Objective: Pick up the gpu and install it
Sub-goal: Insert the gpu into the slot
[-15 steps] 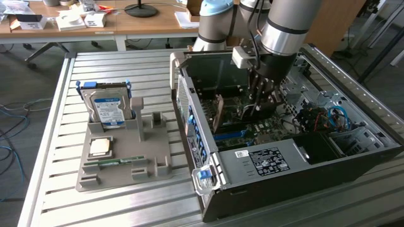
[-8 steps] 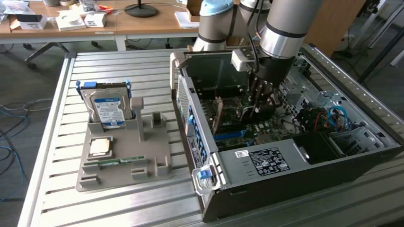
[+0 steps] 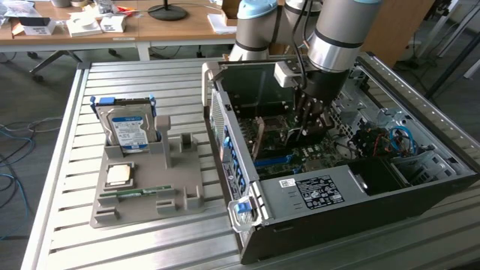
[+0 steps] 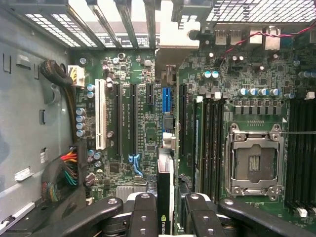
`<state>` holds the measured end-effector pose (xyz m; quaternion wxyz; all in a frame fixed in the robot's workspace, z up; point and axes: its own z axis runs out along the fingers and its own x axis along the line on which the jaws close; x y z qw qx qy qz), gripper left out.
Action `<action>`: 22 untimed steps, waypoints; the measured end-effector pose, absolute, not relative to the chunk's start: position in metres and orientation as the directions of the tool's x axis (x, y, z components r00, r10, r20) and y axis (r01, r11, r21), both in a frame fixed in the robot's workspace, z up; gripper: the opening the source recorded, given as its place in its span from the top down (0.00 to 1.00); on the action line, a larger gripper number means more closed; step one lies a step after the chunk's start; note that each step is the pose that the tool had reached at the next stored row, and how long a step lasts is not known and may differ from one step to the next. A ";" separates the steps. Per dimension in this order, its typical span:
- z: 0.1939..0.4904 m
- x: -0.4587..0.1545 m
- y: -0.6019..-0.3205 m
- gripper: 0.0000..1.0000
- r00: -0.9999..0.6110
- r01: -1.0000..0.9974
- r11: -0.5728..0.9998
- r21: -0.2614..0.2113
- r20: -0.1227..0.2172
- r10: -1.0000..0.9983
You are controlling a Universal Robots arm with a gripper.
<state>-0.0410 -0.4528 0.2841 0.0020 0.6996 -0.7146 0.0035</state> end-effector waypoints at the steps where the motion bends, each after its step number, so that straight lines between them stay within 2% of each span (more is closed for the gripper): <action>1: 0.284 -0.041 -0.453 0.74 -0.021 -1.000 0.021 -0.002 0.008 -1.000; 22: 0.282 -0.052 -0.453 0.74 -0.021 -1.000 0.021 -0.002 0.008 -1.000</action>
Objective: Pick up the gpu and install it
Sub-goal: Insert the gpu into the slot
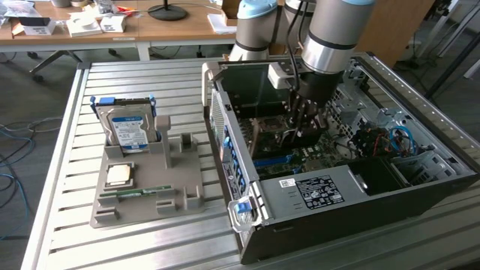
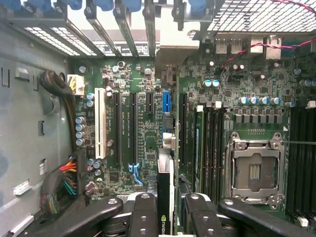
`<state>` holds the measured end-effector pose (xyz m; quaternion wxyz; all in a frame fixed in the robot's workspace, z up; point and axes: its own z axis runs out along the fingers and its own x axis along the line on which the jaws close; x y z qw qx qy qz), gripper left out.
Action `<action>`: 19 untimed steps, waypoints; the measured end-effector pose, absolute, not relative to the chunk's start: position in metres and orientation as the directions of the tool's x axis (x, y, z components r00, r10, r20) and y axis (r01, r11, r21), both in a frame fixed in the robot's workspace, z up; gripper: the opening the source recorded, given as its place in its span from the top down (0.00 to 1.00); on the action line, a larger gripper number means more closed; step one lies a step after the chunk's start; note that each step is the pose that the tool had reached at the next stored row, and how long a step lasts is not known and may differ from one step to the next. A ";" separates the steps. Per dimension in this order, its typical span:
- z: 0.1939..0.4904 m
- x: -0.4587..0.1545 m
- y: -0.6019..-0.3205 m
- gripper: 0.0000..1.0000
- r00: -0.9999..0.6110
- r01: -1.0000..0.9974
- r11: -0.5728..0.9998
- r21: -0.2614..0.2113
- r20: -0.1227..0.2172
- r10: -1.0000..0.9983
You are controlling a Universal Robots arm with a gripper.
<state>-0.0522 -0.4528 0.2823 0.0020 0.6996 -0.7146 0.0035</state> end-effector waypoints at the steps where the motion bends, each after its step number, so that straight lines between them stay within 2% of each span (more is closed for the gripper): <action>1: 0.282 -0.053 -0.453 0.74 -0.021 -1.000 0.021 -0.002 0.008 -1.000; 19: 0.282 -0.056 -0.455 0.74 -0.021 -1.000 0.021 -0.002 0.008 -1.000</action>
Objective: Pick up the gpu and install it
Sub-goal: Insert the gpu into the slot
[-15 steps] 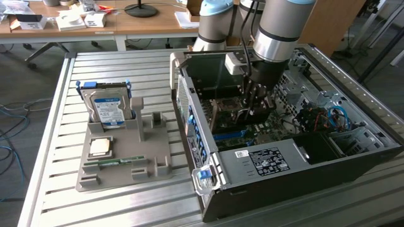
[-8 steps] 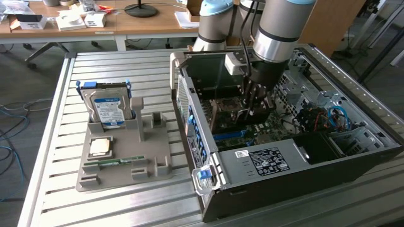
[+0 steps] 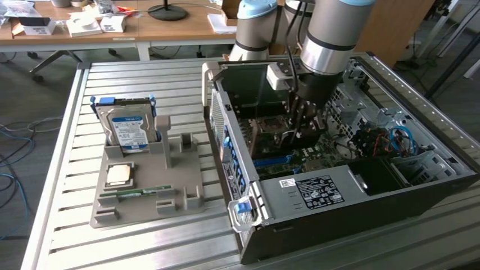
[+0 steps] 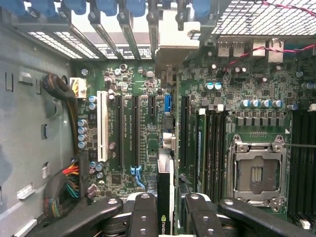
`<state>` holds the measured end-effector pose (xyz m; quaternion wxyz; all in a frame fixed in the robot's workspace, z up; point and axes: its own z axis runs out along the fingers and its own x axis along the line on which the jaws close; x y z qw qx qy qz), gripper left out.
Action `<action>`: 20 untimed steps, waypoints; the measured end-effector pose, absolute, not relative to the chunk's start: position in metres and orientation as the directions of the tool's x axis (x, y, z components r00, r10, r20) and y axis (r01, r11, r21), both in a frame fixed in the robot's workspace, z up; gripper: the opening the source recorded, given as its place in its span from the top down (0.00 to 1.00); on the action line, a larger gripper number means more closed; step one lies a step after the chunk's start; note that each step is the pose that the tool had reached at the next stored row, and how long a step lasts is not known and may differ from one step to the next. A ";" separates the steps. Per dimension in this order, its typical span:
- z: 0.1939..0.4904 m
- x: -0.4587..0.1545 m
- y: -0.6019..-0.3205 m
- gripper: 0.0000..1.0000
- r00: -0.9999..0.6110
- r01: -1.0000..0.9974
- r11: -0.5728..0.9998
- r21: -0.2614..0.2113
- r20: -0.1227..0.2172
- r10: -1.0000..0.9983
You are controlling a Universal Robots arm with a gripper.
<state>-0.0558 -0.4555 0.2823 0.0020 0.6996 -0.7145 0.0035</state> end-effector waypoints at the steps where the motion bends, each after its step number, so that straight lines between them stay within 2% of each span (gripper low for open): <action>1: 0.282 -0.057 -0.455 0.74 -0.021 -1.000 0.021 -0.002 0.008 -1.000; 20: 0.277 -0.063 -0.455 0.74 -0.021 -1.000 0.021 -0.002 0.008 -1.000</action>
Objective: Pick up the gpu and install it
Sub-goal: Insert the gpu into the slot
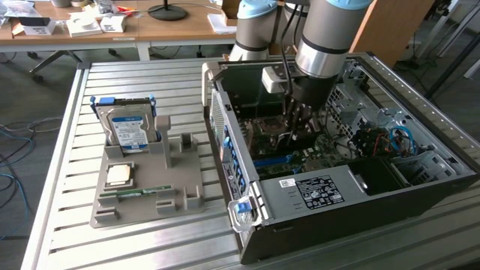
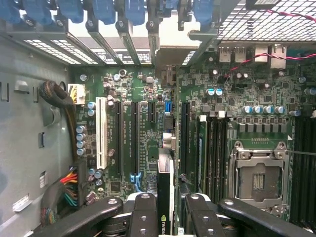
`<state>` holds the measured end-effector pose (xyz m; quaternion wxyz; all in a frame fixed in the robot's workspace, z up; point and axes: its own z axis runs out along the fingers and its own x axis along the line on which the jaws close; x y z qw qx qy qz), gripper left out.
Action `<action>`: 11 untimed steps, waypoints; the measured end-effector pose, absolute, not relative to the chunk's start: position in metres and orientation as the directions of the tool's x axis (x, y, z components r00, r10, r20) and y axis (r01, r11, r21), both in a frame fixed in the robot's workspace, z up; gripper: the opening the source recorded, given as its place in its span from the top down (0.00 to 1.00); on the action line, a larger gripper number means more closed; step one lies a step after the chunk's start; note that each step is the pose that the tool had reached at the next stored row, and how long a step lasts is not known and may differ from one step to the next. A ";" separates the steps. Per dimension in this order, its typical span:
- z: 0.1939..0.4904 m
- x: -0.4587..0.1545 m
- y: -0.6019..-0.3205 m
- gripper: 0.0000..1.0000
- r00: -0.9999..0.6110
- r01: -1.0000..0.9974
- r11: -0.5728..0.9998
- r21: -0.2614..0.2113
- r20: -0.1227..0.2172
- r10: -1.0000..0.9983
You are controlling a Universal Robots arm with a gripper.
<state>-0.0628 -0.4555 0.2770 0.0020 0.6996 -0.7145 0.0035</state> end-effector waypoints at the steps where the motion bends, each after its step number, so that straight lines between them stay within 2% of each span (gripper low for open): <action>1: 0.277 -0.063 -0.455 0.74 -0.021 -1.000 0.021 -0.002 0.008 -1.000; 11: 0.276 -0.065 -0.455 0.74 -0.021 -1.000 0.021 -0.002 0.008 -1.000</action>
